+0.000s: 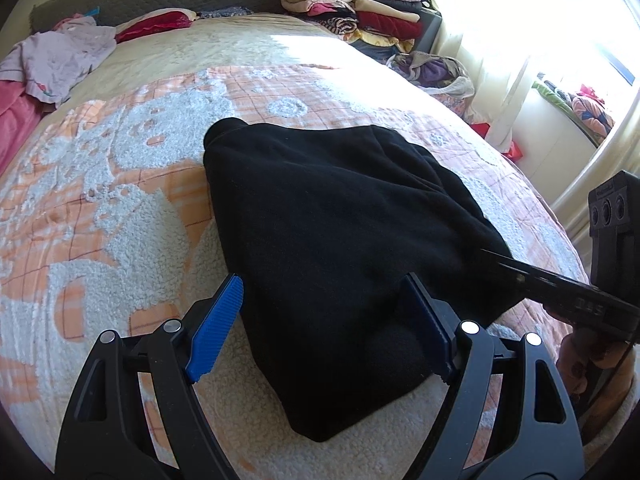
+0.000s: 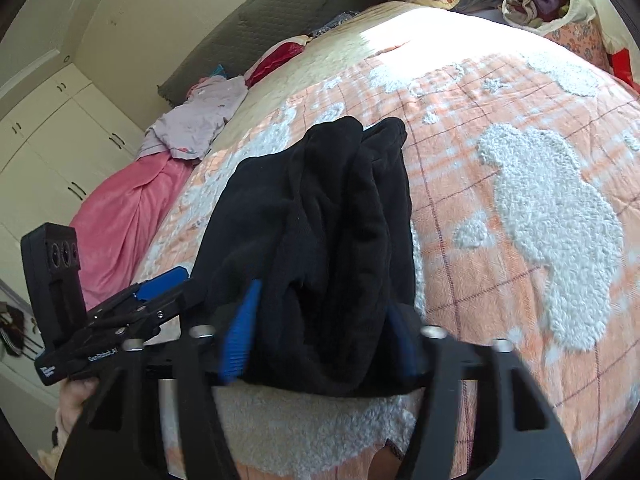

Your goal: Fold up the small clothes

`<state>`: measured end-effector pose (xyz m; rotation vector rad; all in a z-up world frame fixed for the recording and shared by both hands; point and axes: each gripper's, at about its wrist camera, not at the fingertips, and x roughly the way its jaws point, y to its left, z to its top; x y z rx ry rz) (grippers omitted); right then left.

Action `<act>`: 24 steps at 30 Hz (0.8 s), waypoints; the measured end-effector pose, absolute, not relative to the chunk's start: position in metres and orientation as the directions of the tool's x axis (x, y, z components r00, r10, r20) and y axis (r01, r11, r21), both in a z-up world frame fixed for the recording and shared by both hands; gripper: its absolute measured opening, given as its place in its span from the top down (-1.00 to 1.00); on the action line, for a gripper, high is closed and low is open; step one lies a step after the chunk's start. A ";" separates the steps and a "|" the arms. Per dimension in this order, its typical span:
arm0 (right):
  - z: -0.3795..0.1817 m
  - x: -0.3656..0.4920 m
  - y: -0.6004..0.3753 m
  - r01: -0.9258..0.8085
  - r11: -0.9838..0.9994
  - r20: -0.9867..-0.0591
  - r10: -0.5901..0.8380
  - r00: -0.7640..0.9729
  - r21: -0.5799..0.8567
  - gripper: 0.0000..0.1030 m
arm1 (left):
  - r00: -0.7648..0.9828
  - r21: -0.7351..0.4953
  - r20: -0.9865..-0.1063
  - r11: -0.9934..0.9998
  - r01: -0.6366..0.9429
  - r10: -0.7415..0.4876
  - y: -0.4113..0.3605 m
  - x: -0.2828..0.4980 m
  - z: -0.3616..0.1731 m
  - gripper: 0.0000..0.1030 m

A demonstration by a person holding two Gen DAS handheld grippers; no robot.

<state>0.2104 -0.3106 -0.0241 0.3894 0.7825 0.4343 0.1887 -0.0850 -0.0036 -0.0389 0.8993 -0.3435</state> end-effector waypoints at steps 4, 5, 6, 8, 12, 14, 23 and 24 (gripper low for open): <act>-0.022 0.202 -0.308 -0.197 0.883 -0.599 0.438 0.670 0.426 0.58 | 0.558 -0.158 -0.772 0.941 0.299 -0.306 -0.095 0.180 -0.008 -0.42; -0.027 0.205 -0.306 -0.172 0.905 -0.634 0.398 0.664 0.388 0.53 | 0.557 -0.141 -0.777 0.943 0.301 -0.294 -0.097 0.180 -0.012 -0.42; -0.033 0.208 -0.304 -0.145 0.925 -0.666 0.355 0.657 0.351 0.29 | 0.557 -0.128 -0.782 0.946 0.298 -0.281 -0.098 0.180 -0.015 -0.42; -0.037 0.208 -0.302 -0.126 0.938 -0.679 0.322 0.659 0.322 0.14 | 0.557 -0.123 -0.783 0.947 0.297 -0.277 -0.097 0.180 -0.019 -0.42; -0.027 0.194 -0.295 -0.116 0.960 -0.656 0.260 0.709 0.255 -0.01 | 0.563 -0.125 -0.779 0.948 0.291 -0.276 -0.094 0.176 -0.018 -0.42; -0.022 0.184 -0.293 -0.113 0.967 -0.634 0.236 0.736 0.229 -0.06 | 0.562 -0.134 -0.778 0.948 0.287 -0.280 -0.091 0.175 -0.016 -0.42; -0.002 0.135 -0.292 -0.089 0.969 -0.523 0.201 0.828 0.231 -0.63 | 0.605 -0.138 -0.739 0.945 0.297 -0.298 -0.082 0.155 0.006 -0.46; 0.001 0.130 -0.291 -0.087 0.968 -0.512 0.199 0.835 0.234 -0.72 | 0.611 -0.139 -0.733 0.944 0.298 -0.300 -0.080 0.152 0.009 -0.50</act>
